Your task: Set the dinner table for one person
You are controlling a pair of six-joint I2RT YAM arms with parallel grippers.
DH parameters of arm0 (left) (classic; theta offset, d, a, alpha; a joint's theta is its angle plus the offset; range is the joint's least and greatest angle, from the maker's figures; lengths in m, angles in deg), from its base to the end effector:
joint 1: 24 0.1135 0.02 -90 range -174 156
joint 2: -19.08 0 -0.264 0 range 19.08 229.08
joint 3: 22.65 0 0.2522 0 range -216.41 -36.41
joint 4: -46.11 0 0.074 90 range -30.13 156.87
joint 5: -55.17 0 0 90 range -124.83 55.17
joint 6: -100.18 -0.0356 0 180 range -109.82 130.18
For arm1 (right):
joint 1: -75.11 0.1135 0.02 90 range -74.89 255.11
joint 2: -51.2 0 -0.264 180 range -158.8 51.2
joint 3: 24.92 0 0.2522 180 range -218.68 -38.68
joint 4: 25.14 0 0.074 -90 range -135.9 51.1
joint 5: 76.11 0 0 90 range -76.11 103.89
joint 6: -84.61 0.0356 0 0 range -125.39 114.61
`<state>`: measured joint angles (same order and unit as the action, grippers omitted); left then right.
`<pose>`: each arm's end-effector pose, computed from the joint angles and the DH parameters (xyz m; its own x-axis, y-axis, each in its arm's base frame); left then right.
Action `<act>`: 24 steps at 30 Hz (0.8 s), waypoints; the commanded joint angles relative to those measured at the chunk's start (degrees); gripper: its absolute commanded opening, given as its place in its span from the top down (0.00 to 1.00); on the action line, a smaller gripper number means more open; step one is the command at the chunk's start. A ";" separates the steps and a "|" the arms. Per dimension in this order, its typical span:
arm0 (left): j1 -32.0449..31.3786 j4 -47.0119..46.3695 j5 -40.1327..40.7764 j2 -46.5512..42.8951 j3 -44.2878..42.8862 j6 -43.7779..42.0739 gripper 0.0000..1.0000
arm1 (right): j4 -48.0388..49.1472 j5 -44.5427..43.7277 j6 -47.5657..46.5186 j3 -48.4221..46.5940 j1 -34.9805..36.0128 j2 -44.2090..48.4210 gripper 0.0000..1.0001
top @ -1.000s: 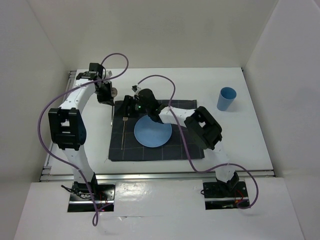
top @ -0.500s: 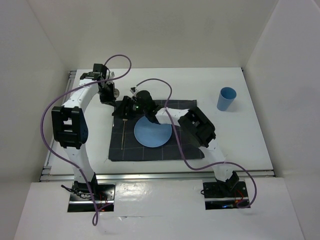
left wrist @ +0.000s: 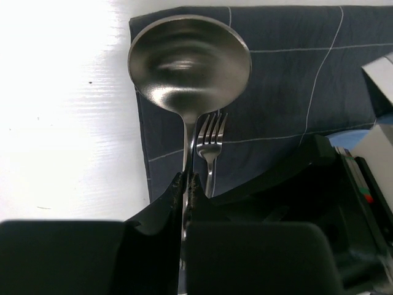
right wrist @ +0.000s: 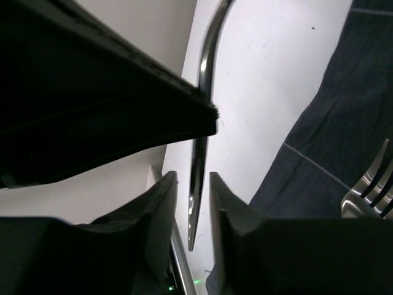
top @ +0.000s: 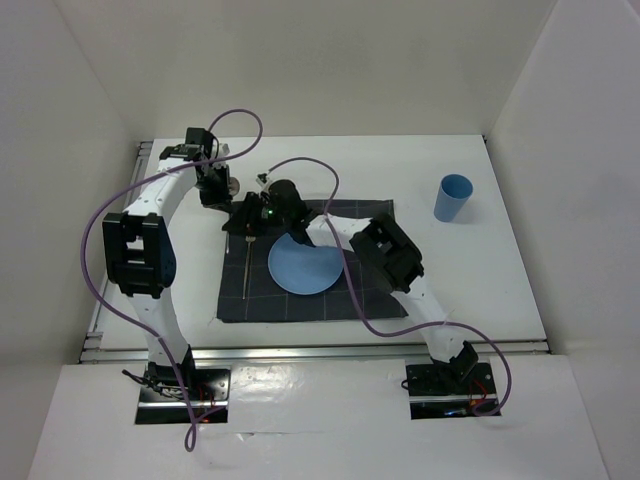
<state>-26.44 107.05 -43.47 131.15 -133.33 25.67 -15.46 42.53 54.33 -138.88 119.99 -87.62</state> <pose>0.4214 -0.0233 0.2553 -0.8825 -0.2267 -0.4120 -0.1286 0.9591 -0.2522 0.3770 0.3995 0.1537 -0.9114 0.1620 -0.3782 -0.3173 0.3086 0.8967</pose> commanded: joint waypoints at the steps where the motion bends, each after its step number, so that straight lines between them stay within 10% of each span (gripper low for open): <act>1: -0.02 -1.21 -1.38 -3.35 0.24 1.65 1.00 | 3.28 1.06 1.18 -2.45 0.56 -1.19 0.67; 13: -0.02 -0.60 -3.13 -3.87 -0.80 -0.27 0.99 | 9.77 3.34 4.26 2.28 -0.67 1.45 0.98; 24: 5.86 1.78 -3.23 -9.50 -5.56 -5.98 0.49 | 2.15 15.38 2.69 13.61 -7.61 16.02 1.00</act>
<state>-22.88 108.51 -47.34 127.15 -136.19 22.70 -12.86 51.76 58.75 -127.43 114.64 -81.57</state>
